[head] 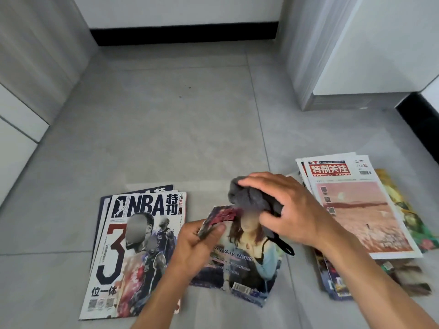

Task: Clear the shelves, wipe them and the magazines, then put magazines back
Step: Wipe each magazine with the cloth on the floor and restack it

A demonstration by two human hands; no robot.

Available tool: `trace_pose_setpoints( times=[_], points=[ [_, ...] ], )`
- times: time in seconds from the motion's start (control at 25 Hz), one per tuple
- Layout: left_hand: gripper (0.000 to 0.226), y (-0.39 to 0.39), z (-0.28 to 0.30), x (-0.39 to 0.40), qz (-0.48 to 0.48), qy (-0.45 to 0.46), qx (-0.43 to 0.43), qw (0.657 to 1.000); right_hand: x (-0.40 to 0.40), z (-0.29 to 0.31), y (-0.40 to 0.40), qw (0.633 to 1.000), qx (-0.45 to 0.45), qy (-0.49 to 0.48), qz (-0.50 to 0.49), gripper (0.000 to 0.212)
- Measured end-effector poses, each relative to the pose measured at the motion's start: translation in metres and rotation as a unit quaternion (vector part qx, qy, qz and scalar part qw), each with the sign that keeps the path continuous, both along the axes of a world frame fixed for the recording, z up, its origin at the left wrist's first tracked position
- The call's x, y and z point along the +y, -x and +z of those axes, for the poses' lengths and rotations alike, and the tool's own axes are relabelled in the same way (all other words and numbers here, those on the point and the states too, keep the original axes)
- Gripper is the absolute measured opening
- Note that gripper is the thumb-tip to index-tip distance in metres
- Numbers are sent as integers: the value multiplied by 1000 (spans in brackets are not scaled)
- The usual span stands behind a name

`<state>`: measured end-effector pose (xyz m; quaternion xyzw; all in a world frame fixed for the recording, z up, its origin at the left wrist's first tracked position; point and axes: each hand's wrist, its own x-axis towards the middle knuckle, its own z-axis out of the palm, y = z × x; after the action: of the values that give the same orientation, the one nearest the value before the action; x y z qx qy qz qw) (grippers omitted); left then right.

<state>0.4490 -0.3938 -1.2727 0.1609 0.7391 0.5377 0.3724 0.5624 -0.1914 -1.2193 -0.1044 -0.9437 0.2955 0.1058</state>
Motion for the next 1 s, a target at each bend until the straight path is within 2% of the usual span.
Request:
trace_pose_setpoints(
  times=[0.12, 0.2, 0.28, 0.4, 0.48, 0.52, 0.6, 0.68, 0.72, 0.8, 1.0],
  points=[
    [41, 6, 12, -5, -32, 28, -5, 999, 15, -7, -30, 997, -31, 40, -58, 63],
    [35, 1, 14, 1, -78, 41, 16, 996, -1, 0, -22, 998, -6, 44, -42, 62],
    [31, -8, 15, 6, -105, 18, 20, 994, -25, 10, -7, 999, 41, 27, -12, 60],
    [26, -5, 20, 2, -49, -25, -22, 998, -28, 14, -5, 998, 60, -34, -9, 59],
    [25, 2, 22, -6, -4, -31, -22, 999, -13, 2, -22, 994, 65, -69, -61, 57],
    [21, 5, 22, -10, 25, -32, -28, 999, -6, -4, -33, 991, 74, -38, -101, 55],
    [23, 9, 17, -14, 78, -48, -46, 995, -5, -9, -48, 970, 109, 128, -176, 57],
    [40, 9, 11, -14, 115, -47, -52, 991, -24, -10, -49, 920, 125, 318, -194, 61],
    [46, 8, 10, -12, 128, -43, -57, 989, -36, -13, -50, 894, 128, 380, -200, 59],
    [41, 4, 9, -7, 151, -31, -60, 986, -59, -22, -56, 865, 129, 429, -227, 53],
    [33, 1, 11, -7, 114, -6, -65, 991, -60, -16, -49, 848, 157, 427, -273, 48]
  ],
)
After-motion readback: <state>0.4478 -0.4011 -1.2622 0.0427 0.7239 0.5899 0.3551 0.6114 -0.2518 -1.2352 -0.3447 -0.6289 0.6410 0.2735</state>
